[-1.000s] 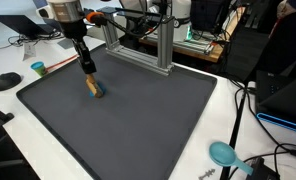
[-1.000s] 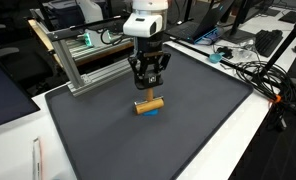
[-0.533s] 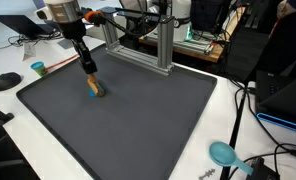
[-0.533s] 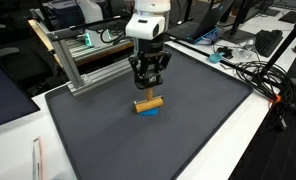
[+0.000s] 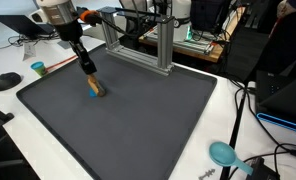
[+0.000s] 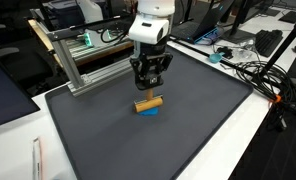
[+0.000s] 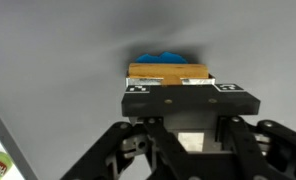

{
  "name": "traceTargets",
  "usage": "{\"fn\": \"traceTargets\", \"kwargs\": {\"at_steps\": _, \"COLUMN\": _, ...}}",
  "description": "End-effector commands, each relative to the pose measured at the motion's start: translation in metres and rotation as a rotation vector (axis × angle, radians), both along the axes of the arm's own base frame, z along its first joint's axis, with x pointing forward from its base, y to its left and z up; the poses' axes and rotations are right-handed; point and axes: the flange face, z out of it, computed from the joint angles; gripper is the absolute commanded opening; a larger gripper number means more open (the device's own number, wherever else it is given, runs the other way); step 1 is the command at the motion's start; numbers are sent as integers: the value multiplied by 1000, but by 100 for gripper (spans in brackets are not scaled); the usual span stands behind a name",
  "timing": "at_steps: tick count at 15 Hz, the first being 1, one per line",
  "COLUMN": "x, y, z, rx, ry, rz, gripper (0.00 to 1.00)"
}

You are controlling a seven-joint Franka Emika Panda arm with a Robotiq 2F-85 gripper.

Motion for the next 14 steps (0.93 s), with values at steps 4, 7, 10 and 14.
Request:
{"fn": "traceTargets", "kwargs": {"at_steps": 4, "x": 1, "y": 2, "z": -40, "rx": 51, "ry": 115, "rz": 23, "gripper": 22}}
{"fn": "traceTargets", "kwargs": {"at_steps": 7, "x": 3, "y": 2, "z": -40, "rx": 53, "ry": 132, "rz": 28, "gripper": 22}}
{"fn": "traceTargets", "kwargs": {"at_steps": 10, "x": 4, "y": 2, "z": -40, "rx": 51, "ry": 140, "rz": 26, "gripper": 22}}
{"fn": "traceTargets", "kwargs": {"at_steps": 14, "x": 10, "y": -2, "z": -34, "rx": 11, "ry": 56, "rz": -4, "gripper": 22}}
